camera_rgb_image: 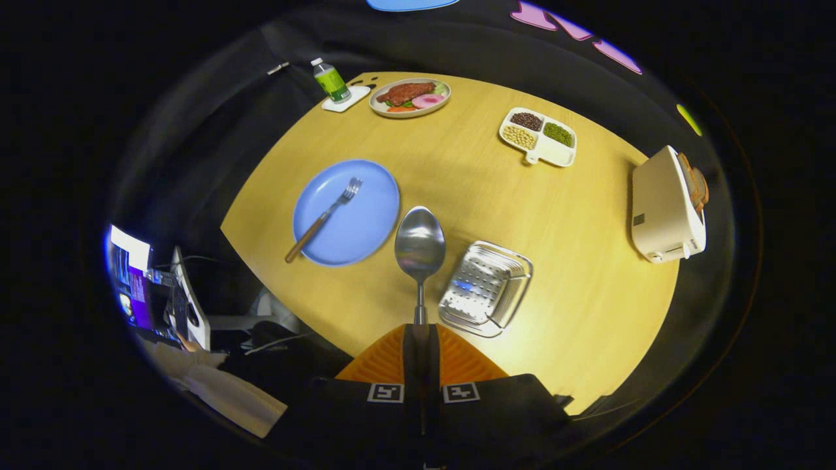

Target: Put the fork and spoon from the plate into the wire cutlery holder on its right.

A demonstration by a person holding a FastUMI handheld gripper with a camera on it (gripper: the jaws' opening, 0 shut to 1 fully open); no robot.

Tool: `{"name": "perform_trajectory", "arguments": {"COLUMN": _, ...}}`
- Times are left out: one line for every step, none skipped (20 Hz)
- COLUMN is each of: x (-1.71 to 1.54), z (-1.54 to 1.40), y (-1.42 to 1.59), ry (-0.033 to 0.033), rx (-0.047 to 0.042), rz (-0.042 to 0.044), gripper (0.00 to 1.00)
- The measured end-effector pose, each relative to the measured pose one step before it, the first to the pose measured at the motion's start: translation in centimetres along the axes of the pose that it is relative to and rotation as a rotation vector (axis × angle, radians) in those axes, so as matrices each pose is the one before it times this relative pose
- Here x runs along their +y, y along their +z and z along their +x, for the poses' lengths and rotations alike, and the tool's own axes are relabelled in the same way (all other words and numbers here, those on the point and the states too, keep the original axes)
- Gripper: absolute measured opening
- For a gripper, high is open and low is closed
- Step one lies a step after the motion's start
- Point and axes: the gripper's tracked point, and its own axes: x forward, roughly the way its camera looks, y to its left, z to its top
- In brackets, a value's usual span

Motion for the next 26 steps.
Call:
{"name": "perform_trajectory", "arguments": {"x": -0.834, "z": -0.456, "y": -0.525, "ry": -0.00423, "rx": 0.0267, "rz": -0.00821, "gripper": 0.07}}
{"name": "perform_trajectory", "arguments": {"x": -0.686, "z": -0.318, "y": -0.438, "ry": 0.00366, "rx": 0.02751, "rz": 0.00055, "gripper": 0.07}}
{"name": "perform_trajectory", "arguments": {"x": -0.501, "z": -0.196, "y": -0.328, "ry": 0.00456, "rx": 0.02716, "rz": -0.00105, "gripper": 0.07}}
{"name": "perform_trajectory", "arguments": {"x": -0.59, "z": 0.012, "y": -0.311, "ry": -0.00001, "rx": 0.03074, "rz": -0.01064, "gripper": 0.07}}
{"name": "perform_trajectory", "arguments": {"x": -0.707, "z": 0.073, "y": -0.179, "ry": -0.00483, "rx": 0.0296, "rz": -0.01296, "gripper": 0.07}}
{"name": "perform_trajectory", "arguments": {"x": -0.62, "z": 0.092, "y": -0.194, "ry": -0.00237, "rx": 0.03064, "rz": -0.00923, "gripper": 0.07}}
{"name": "perform_trajectory", "arguments": {"x": -0.364, "z": 0.203, "y": -0.046, "ry": 0.00331, "rx": 0.03325, "rz": -0.00532, "gripper": 0.07}}
{"name": "perform_trajectory", "arguments": {"x": -0.256, "z": 0.287, "y": -0.1, "ry": 0.00842, "rx": 0.03835, "rz": -0.00298, "gripper": 0.07}}
{"name": "perform_trajectory", "arguments": {"x": -0.027, "z": 0.213, "y": -0.219, "ry": 0.01899, "rx": 0.04946, "rz": 0.00711, "gripper": 0.07}}
{"name": "perform_trajectory", "arguments": {"x": 0.116, "z": 0.27, "y": -0.135, "ry": 0.02341, "rx": 0.05424, "rz": 0.00656, "gripper": 0.07}}
{"name": "perform_trajectory", "arguments": {"x": -0.044, "z": 0.264, "y": 0.239, "ry": 0.00898, "rx": 0.0352, "rz": 0.00211, "gripper": 0.07}}
{"name": "perform_trajectory", "arguments": {"x": -0.386, "z": 0.415, "y": 0.371, "ry": -0.0048, "rx": 0.03008, "rz": -0.00328, "gripper": 0.07}}
{"name": "perform_trajectory", "arguments": {"x": -0.439, "z": 0.371, "y": 0.539, "ry": -0.00943, "rx": 0.01992, "rz": 0.0042, "gripper": 0.07}}
{"name": "perform_trajectory", "arguments": {"x": -0.133, "z": 0.356, "y": 0.449, "ry": -0.00028, "rx": 0.01965, "rz": 0.00772, "gripper": 0.07}}
{"name": "perform_trajectory", "arguments": {"x": -0.078, "z": 0.384, "y": 0.134, "ry": 0.00664, "rx": 0.03015, "rz": 0.00724, "gripper": 0.07}}
{"name": "perform_trajectory", "arguments": {"x": 0.083, "z": 0.293, "y": -0.035, "ry": 0.00371, "rx": 0.03137, "rz": 0.00848, "gripper": 0.07}}
{"name": "perform_trajectory", "arguments": {"x": -0.037, "z": 0.324, "y": 0.216, "ry": -0.00192, "rx": 0.02399, "rz": 0.00551, "gripper": 0.07}}
{"name": "perform_trajectory", "arguments": {"x": -0.052, "z": 0.353, "y": 0.359, "ry": -0.00152, "rx": 0.01576, "rz": 0.00173, "gripper": 0.07}}
{"name": "perform_trajectory", "arguments": {"x": 0.044, "z": 0.181, "y": 0.425, "ry": -0.00027, "rx": 0.00711, "rz": 0.00303, "gripper": 0.07}}
{"name": "perform_trajectory", "arguments": {"x": 0.155, "z": 0.137, "y": 0.479, "ry": -0.00089, "rx": 0.0008, "rz": 0.00406, "gripper": 0.07}}
{"name": "perform_trajectory", "arguments": {"x": 0.158, "z": 0.136, "y": 0.342, "ry": 0.00146, "rx": 0.001, "rz": 0.00158, "gripper": 0.07}}
{"name": "perform_trajectory", "arguments": {"x": -0.14, "z": 0.046, "y": 0.319, "ry": -0.00752, "rx": 0.00611, "rz": 0.00042, "gripper": 0.09}}
{"name": "perform_trajectory", "arguments": {"x": -0.039, "z": 0.228, "y": 0.176, "ry": -0.00004, "rx": 0.00792, "rz": 0.00087, "gripper": 0.09}}
{"name": "perform_trajectory", "arguments": {"x": 0.134, "z": -0.035, "y": 0.068, "ry": 0.00406, "rx": 0.00712, "rz": 0.00606, "gripper": 0.12}}
{"name": "perform_trajectory", "arguments": {"x": 0.144, "z": -0.008, "y": 0.111, "ry": 0.00517, "rx": -0.00276, "rz": 0.00615, "gripper": 0.13}}
{"name": "perform_trajectory", "arguments": {"x": 0.097, "z": -0.282, "y": 0.397, "ry": 0.00165, "rx": -0.01745, "rz": 0.00419, "gripper": 0.17}}
